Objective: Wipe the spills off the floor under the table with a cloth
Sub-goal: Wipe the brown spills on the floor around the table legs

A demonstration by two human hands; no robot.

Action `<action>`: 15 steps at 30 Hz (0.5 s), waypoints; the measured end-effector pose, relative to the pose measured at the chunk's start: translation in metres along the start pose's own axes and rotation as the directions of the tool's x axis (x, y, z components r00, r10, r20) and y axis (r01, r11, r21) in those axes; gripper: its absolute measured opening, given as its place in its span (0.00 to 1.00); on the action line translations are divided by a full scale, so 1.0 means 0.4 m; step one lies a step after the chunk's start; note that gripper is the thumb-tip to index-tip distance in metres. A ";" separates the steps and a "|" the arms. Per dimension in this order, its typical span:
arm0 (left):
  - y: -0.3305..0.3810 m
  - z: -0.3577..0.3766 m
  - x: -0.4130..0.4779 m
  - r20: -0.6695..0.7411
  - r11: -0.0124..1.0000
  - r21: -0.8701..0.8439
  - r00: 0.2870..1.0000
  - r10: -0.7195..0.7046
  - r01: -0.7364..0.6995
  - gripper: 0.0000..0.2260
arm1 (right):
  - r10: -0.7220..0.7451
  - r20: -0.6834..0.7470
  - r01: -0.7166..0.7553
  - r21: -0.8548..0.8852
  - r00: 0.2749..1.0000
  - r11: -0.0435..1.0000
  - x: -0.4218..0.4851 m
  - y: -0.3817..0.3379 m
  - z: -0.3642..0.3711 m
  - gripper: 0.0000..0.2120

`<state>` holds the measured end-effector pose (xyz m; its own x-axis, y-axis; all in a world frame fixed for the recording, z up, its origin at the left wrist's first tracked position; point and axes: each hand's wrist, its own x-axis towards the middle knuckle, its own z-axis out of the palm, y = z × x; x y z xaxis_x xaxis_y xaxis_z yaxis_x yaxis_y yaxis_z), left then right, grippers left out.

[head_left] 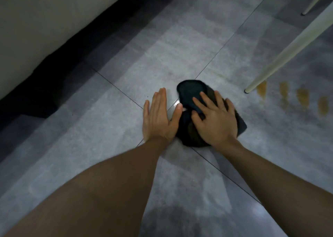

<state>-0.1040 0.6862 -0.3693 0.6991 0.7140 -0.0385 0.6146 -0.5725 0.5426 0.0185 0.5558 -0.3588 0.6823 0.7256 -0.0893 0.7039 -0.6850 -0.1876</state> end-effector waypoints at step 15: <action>-0.100 -0.042 -0.037 -0.013 0.947 0.322 1.000 0.007 -0.002 0.25 | 0.035 0.042 -0.035 -0.003 0.998 0.999 -0.018 -0.045 0.005 0.29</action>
<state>-0.1450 0.7055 -0.3762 0.6984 0.7153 -0.0241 0.6980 -0.6734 0.2435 0.0003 0.5630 -0.3568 0.6978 0.7031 -0.1368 0.6801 -0.7103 -0.1814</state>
